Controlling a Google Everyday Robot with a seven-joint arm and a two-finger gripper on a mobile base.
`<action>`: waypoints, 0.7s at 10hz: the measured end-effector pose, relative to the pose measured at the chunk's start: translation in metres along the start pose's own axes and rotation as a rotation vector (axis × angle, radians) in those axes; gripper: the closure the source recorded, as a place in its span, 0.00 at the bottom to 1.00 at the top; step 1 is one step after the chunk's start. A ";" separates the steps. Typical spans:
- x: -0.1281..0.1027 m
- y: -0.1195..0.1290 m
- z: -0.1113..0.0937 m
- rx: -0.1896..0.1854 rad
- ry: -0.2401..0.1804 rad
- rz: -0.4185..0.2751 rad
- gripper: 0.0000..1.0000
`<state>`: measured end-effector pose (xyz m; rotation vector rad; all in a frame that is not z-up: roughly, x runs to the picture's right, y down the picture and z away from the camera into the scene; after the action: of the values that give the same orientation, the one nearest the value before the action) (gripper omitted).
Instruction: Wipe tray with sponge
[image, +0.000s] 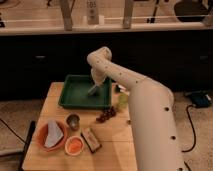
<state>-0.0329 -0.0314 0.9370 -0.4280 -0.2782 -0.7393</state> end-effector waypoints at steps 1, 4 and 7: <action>0.000 0.000 0.000 0.000 0.001 0.000 0.97; -0.002 -0.001 0.000 0.000 -0.003 -0.001 0.97; -0.002 0.000 0.002 -0.001 -0.003 -0.002 0.97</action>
<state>-0.0349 -0.0298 0.9377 -0.4301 -0.2808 -0.7411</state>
